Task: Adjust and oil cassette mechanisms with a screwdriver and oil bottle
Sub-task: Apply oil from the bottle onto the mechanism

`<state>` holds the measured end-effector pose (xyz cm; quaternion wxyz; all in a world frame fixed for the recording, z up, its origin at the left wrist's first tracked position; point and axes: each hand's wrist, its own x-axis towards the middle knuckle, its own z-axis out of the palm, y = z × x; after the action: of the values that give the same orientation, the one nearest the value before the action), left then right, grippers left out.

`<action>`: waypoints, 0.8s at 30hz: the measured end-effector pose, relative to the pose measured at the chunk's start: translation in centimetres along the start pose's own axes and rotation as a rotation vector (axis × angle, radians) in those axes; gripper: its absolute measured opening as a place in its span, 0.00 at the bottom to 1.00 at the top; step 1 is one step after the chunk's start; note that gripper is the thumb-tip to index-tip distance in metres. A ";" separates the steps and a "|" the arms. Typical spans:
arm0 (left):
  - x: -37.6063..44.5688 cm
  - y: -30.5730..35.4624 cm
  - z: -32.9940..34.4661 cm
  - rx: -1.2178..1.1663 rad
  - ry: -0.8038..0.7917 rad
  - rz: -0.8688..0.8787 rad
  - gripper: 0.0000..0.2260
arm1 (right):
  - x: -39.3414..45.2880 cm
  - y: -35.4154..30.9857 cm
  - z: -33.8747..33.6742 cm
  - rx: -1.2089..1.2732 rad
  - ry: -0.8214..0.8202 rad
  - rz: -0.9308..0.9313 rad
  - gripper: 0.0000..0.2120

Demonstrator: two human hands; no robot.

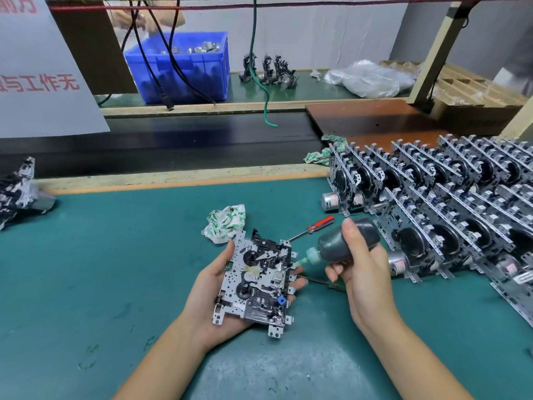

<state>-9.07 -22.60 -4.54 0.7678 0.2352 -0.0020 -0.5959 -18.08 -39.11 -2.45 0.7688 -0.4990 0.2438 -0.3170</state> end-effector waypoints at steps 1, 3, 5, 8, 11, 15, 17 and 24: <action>0.0 0.0 -0.1 0.002 0.005 -0.002 0.30 | 0.0 0.0 0.0 -0.013 0.001 -0.002 0.18; 0.1 0.0 -0.1 -0.002 0.010 -0.006 0.30 | 0.0 0.1 -0.1 -0.026 0.005 -0.003 0.17; 0.1 0.0 -0.1 0.002 0.017 -0.007 0.30 | 0.1 0.2 -0.2 -0.032 0.006 -0.006 0.17; 0.2 0.0 -0.2 0.004 0.038 -0.007 0.30 | 0.1 0.3 -0.2 -0.047 0.000 -0.007 0.16; 0.2 0.0 -0.3 0.000 0.058 -0.008 0.30 | 0.1 0.4 -0.2 -0.046 -0.017 -0.011 0.14; 0.3 0.0 -0.3 -0.005 0.062 -0.005 0.30 | 0.2 0.4 -0.3 -0.058 -0.016 -0.023 0.15; 0.3 0.0 -0.3 0.011 0.064 -0.003 0.30 | 0.2 0.4 -0.3 -0.061 -0.011 -0.032 0.16; 0.3 -0.1 -0.3 0.032 0.061 0.001 0.29 | 0.2 0.4 -0.3 -0.073 -0.022 -0.037 0.18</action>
<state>-8.96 -22.80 -4.93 0.7641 0.2656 0.0119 -0.5878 -18.06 -39.31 -2.97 0.7468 -0.5346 0.2372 -0.3166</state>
